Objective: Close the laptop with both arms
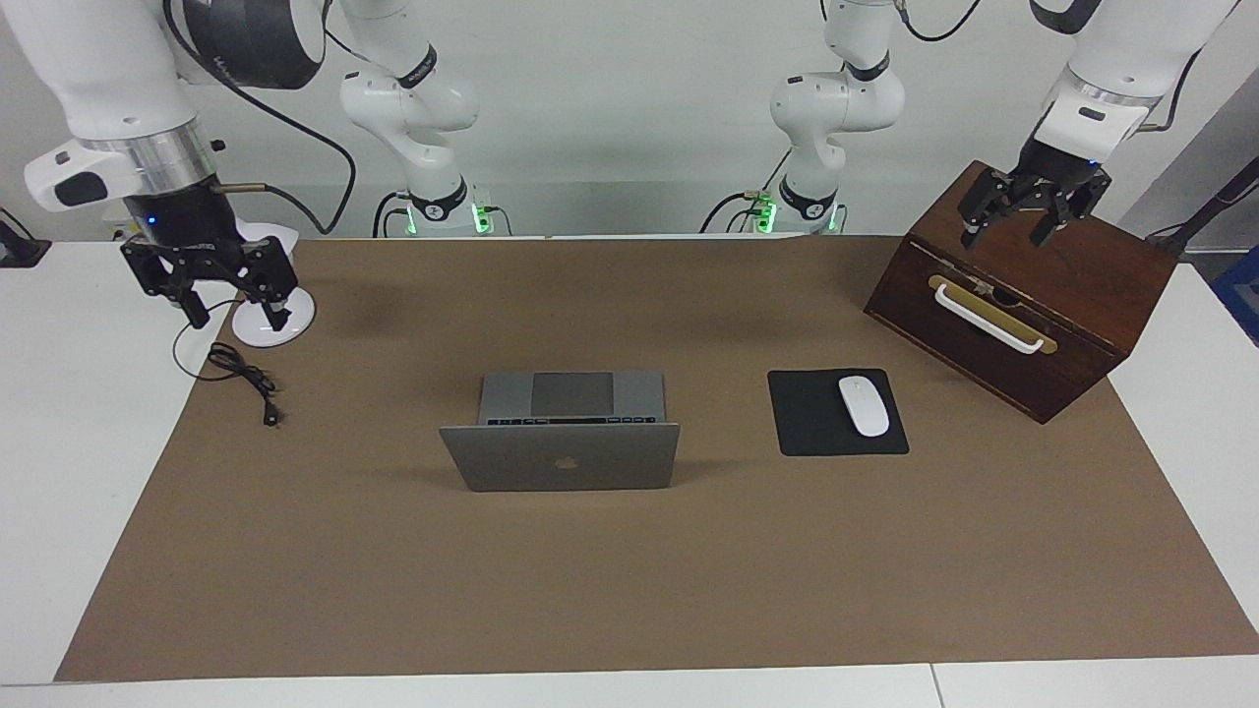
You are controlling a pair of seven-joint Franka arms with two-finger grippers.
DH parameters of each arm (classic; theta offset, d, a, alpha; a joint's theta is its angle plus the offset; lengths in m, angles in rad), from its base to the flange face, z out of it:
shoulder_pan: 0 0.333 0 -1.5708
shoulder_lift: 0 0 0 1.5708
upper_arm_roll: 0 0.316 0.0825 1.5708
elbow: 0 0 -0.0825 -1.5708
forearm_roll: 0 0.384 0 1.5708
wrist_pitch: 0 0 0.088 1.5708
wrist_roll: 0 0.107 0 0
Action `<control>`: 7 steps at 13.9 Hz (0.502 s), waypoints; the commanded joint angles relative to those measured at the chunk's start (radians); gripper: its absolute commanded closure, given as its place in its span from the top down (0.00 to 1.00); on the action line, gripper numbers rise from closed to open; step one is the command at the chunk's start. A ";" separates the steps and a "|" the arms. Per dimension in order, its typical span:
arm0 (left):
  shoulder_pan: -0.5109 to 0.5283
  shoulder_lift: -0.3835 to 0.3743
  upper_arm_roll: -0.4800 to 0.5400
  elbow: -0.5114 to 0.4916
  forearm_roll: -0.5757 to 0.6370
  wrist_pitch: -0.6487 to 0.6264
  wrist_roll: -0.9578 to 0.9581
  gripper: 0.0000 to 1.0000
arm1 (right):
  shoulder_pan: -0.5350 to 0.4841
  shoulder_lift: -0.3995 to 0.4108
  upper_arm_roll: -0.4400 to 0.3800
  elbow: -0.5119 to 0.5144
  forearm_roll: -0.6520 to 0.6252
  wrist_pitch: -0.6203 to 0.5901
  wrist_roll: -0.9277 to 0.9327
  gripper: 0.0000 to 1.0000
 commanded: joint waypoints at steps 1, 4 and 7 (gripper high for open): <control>-0.004 0.002 -0.001 0.004 0.018 -0.035 -0.007 1.00 | -0.012 0.138 0.017 0.180 -0.023 -0.013 -0.031 0.56; -0.004 0.002 -0.001 0.006 0.016 -0.035 -0.007 1.00 | -0.012 0.288 0.021 0.364 -0.025 -0.008 -0.041 0.04; 0.008 0.000 -0.003 0.004 0.016 -0.029 -0.007 0.85 | 0.010 0.391 0.023 0.457 -0.031 0.064 -0.039 0.00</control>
